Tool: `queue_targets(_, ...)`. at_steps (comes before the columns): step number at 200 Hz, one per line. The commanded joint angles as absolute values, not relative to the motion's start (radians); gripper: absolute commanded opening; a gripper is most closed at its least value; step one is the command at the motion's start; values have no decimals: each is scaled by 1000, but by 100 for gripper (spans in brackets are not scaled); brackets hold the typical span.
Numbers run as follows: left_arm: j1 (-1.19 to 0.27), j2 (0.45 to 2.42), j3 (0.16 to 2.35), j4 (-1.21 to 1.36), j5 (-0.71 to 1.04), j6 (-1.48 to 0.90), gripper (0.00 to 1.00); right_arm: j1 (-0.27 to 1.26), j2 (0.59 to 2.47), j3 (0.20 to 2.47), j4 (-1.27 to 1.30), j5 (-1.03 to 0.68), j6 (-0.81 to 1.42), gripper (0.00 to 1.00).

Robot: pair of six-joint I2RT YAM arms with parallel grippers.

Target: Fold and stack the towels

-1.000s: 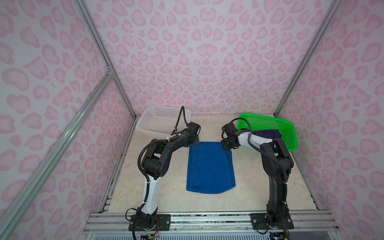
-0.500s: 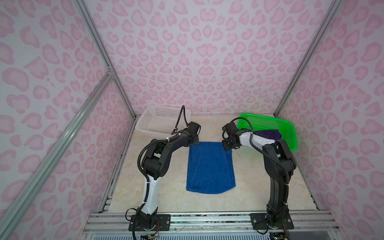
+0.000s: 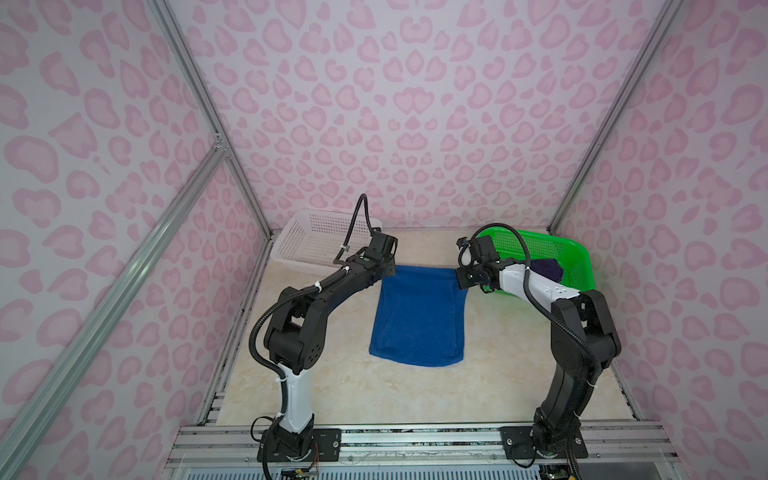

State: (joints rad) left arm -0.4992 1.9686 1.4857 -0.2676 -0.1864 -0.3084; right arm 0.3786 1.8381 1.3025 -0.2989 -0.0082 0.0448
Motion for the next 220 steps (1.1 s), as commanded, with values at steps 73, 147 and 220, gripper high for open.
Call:
queue_targets(73,-515,1711,1184,-128,-196,-312,3,452,1542,934,-145,-113,25,0)
queue_targets(147,-574,1525,964,-198,-221,-355,3,600,1326,737,-218,-1,104,0)
queue_targets(220,-627,1438,860,-261,-276,-393,3,790,1172,553,-223,111,267,0)
